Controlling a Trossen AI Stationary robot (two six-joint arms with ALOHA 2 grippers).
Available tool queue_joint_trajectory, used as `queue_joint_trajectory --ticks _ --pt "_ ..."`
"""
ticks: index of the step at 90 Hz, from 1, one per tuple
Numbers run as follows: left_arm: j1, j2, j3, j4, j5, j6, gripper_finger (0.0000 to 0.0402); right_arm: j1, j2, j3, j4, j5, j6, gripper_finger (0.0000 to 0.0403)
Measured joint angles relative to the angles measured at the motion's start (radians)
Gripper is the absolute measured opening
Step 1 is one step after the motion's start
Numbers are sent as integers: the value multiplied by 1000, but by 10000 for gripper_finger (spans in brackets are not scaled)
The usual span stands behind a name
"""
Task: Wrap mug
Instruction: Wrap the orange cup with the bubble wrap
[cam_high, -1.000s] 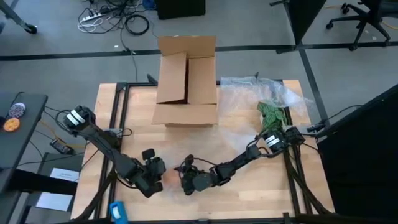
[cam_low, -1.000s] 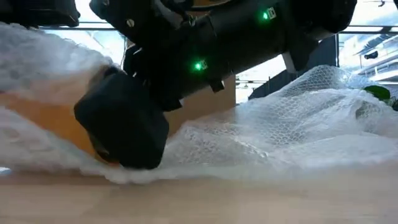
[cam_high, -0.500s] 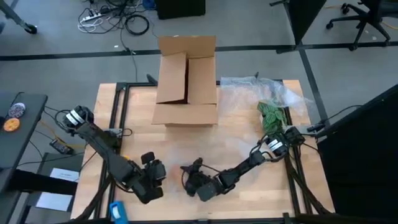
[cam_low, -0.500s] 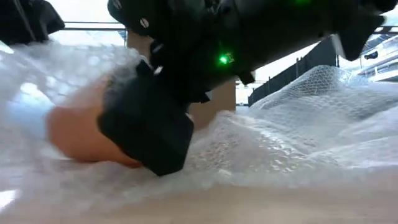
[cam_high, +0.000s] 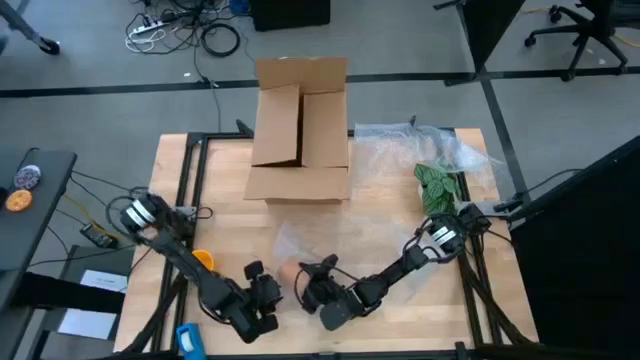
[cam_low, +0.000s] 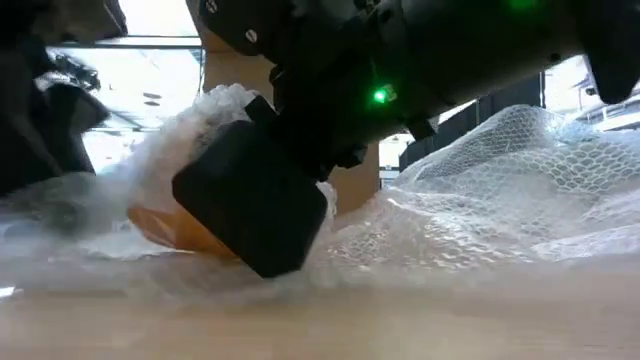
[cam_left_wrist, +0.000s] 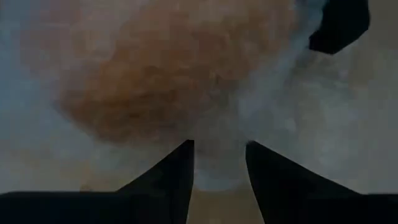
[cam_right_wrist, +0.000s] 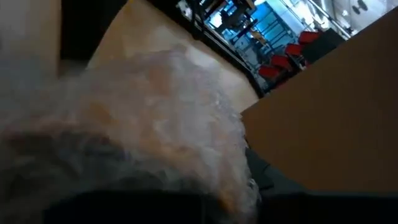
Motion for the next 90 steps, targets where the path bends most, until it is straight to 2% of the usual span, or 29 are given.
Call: queue_joint_trajectory --ticks 12,47,68,90 --pt "4 50 0 92 -7 22 131 -4 -1 1 -71 24 100 0" --pt "6 58 0 131 -56 48 131 -52 -3 1 -138 74 264 0" --pt "6 58 0 105 -53 50 131 -65 -7 1 -137 53 261 0" --pt "5 48 2 52 -19 59 131 -95 -46 0 -138 -51 187 0"
